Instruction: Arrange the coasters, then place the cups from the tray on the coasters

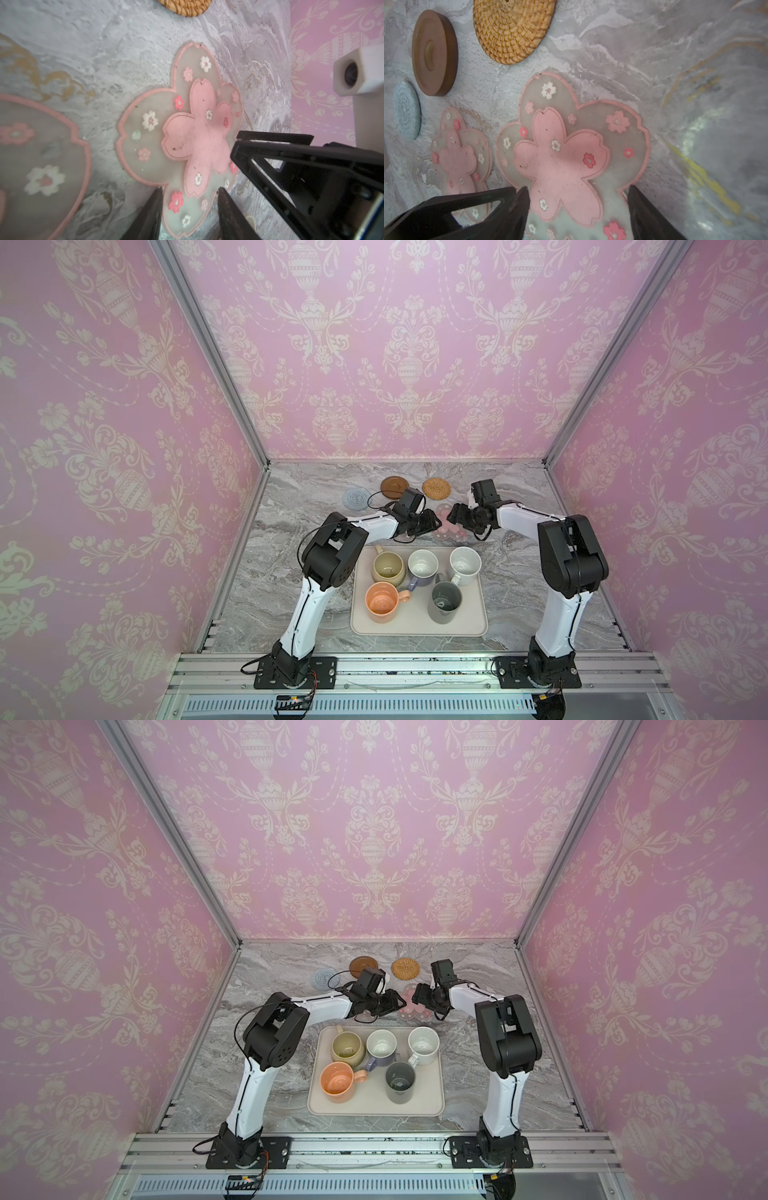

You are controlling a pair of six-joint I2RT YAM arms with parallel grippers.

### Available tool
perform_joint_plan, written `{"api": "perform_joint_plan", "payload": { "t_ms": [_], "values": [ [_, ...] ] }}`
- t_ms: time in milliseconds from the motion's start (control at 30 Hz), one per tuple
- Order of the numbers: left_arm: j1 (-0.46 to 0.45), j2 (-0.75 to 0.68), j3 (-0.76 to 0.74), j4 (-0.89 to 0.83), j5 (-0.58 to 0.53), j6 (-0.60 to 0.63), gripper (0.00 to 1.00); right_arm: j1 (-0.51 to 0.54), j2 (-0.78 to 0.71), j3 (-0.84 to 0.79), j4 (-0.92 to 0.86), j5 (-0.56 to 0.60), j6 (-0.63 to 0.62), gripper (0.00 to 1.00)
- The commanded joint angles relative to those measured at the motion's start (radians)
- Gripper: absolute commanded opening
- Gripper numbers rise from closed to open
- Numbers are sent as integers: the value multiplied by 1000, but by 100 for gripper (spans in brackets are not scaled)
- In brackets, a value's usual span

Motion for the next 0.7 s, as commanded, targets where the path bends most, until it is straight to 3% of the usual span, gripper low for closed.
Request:
{"api": "perform_joint_plan", "payload": {
  "t_ms": [0,667],
  "values": [
    [2,-10,-11,-38,-14,-17,46,37,17,-8,-30,-70,12,75],
    [26,-45,35,-105,-28,29,47,25,-10,40,-97,-16,-33,76]
  ]
}}
